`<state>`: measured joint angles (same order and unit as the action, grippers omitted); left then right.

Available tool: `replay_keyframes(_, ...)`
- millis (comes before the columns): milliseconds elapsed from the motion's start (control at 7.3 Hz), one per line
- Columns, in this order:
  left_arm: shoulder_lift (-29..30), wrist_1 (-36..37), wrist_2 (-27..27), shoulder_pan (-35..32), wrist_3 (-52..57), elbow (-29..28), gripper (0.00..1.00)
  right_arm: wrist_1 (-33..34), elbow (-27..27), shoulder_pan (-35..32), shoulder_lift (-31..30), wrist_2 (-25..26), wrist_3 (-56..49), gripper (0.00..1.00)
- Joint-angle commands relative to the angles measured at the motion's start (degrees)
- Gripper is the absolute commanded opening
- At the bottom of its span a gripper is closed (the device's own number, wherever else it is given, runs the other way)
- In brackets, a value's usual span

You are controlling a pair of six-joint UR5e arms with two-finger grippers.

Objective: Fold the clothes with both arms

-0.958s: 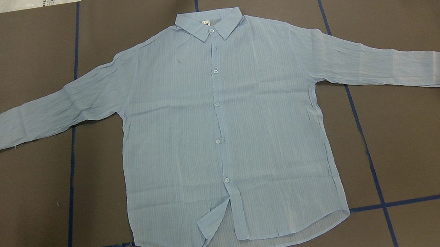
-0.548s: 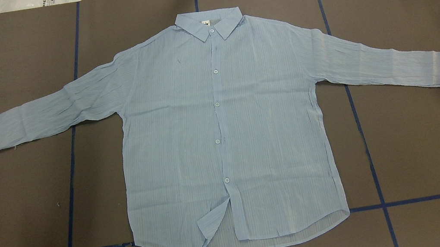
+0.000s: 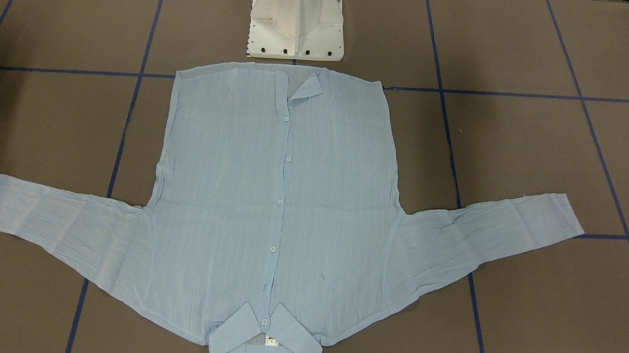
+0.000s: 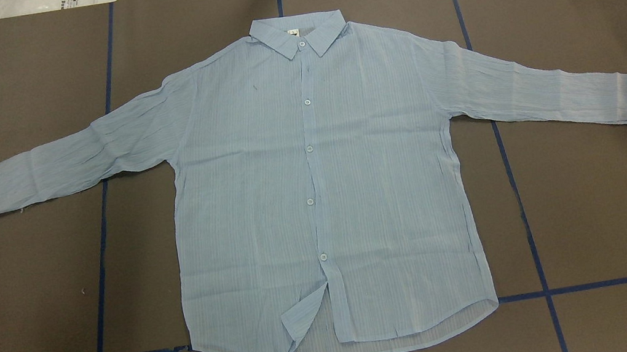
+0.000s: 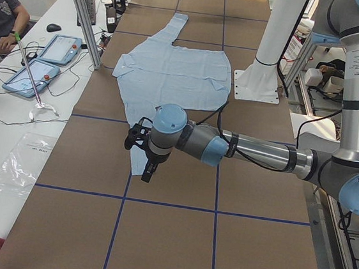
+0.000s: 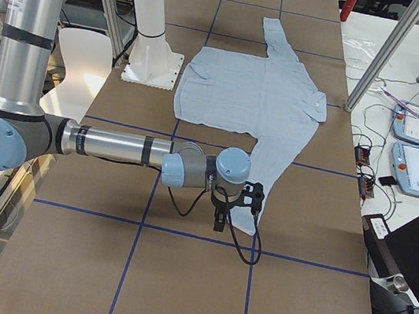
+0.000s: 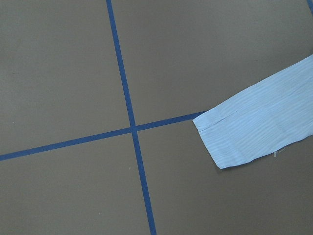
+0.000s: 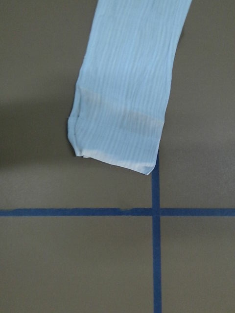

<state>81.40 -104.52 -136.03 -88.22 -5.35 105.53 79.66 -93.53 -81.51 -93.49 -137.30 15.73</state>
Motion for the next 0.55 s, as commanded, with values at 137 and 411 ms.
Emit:
replay_keyframes(137, -0.63, -3.93, -0.55, 0.94, -1.33, 0.02, 1.0, -11.4, 12.2, 4.06, 7.87, 1.5, 12.56, 0.93)
replay_keyframes(411, -0.72, -3.85, -0.9, 1.03, -4.12, -0.06, 0.99, -13.83, 17.41, 5.74, 10.51, 3.52, 12.65, 0.83)
